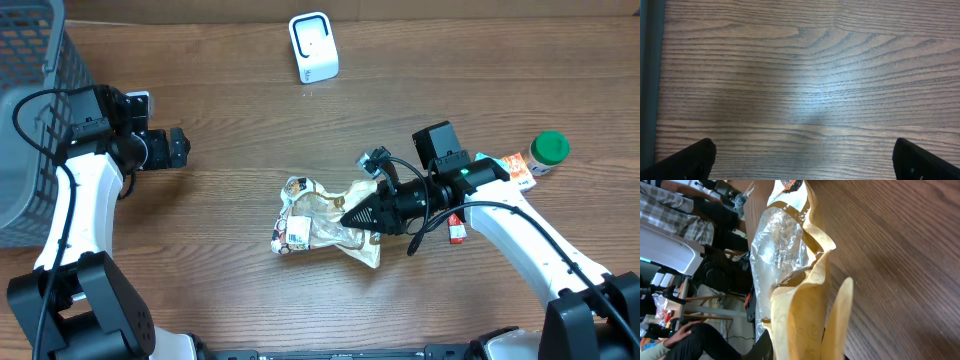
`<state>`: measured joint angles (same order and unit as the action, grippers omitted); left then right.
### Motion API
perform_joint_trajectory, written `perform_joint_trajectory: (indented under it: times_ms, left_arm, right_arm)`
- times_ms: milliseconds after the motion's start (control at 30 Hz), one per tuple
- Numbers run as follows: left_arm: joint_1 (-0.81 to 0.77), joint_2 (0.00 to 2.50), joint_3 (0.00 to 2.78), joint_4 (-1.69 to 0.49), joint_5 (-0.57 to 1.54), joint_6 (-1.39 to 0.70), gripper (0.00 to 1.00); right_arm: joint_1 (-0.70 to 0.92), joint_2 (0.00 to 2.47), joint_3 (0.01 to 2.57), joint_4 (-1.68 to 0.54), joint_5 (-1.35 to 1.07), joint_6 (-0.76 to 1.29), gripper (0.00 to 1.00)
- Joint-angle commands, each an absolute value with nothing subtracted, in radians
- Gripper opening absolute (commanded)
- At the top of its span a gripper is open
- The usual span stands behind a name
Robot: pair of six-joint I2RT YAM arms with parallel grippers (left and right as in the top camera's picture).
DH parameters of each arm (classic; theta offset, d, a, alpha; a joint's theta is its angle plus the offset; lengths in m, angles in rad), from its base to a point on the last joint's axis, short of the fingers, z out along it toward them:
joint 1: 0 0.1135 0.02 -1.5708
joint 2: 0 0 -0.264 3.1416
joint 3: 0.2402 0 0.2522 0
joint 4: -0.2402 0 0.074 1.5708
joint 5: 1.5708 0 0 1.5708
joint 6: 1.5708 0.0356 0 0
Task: Scan the item barcode
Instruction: 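Lift the snack bag with the right gripper, retract left gripper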
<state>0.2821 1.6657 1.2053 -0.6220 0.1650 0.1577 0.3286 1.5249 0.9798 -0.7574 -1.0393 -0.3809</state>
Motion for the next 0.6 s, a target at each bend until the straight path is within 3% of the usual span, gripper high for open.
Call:
perform_joint_trajectory:
  times_ms: [0,567]
  left_arm:
    - [0.281,1.666,1.218,-0.623,0.181,0.172,1.00]
    - [0.281,1.666,1.218,-0.623,0.181,0.172,1.00]
  right_arm:
    - [0.325,1.499,1.012,-0.759,-1.048,-0.398,0.04]
    - [0.324,1.499,1.013,-0.757,-1.048,-0.390,0.04]
